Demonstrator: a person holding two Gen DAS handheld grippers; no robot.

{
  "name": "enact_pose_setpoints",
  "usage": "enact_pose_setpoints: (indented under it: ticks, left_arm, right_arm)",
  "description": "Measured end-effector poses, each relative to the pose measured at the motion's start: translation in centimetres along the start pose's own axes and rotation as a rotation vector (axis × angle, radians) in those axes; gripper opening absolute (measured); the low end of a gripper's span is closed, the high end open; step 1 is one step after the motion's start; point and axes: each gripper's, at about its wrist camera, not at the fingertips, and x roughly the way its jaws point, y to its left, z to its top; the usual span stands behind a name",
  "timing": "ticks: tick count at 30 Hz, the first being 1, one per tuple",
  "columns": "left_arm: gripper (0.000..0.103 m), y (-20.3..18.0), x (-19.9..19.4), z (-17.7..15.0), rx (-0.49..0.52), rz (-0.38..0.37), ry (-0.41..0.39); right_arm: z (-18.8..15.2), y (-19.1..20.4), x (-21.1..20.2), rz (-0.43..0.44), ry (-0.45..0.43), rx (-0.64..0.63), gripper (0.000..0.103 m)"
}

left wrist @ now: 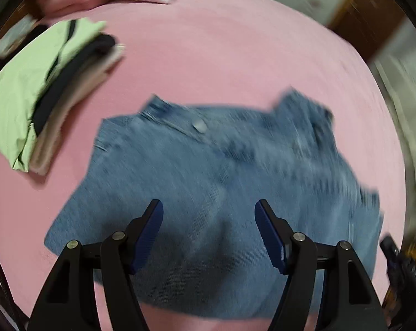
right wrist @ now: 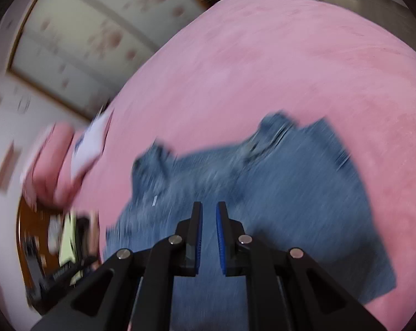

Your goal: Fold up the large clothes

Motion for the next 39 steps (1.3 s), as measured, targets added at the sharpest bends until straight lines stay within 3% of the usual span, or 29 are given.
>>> enact_pose_setpoints:
  ticks: [4, 9, 11, 13, 16, 20, 24, 32, 36, 39]
  left_arm:
    - [0.066, -2.3, 0.0, -3.5, 0.112, -0.027, 0.076]
    - [0.037, -3.4, 0.5, -8.6, 0.194, -0.049, 0.164]
    - [0.03, -3.5, 0.7, -10.0, 0.212, -0.052, 0.183]
    - [0.017, -3.5, 0.8, -11.2, 0.224, -0.071, 0.201]
    - [0.009, -3.4, 1.4, -12.5, 0.229, -0.1, 0.209]
    - [0.008, -3.8, 2.3, -13.3, 0.246, -0.151, 0.217]
    - [0.008, -4.5, 3.0, -13.8, 0.263, -0.232, 0.222]
    - [0.007, -5.1, 5.2, -13.6, 0.232, -0.204, 0.229]
    - [0.004, -3.8, 4.7, -13.5, 0.189, -0.183, 0.215]
    - [0.001, -2.7, 4.3, -13.1, 0.162, -0.19, 0.21]
  right_arm:
    - [-4.2, 2.7, 0.4, 0.067, 0.102, -0.114, 0.01]
    - [-10.0, 5.1, 1.5, 0.098, 0.21, -0.26, 0.01]
    - [-11.7, 5.2, 1.9, 0.11, 0.242, -0.278, 0.009]
    - [-13.0, 5.1, 1.9, 0.128, 0.258, -0.3, 0.008]
    - [-14.2, 4.8, 2.6, 0.141, 0.25, -0.314, 0.001]
    - [-15.0, 3.2, 4.3, 0.21, 0.247, -0.244, 0.0]
    - [-15.0, 3.4, 5.4, 0.221, 0.241, -0.286, 0.0]
    - [-13.3, 2.7, 7.2, 0.188, 0.238, -0.314, 0.0]
    - [-11.3, -1.0, 7.0, 0.222, 0.236, -0.183, 0.0]
    - [-9.9, -3.8, 5.1, 0.154, 0.168, -0.156, 0.0]
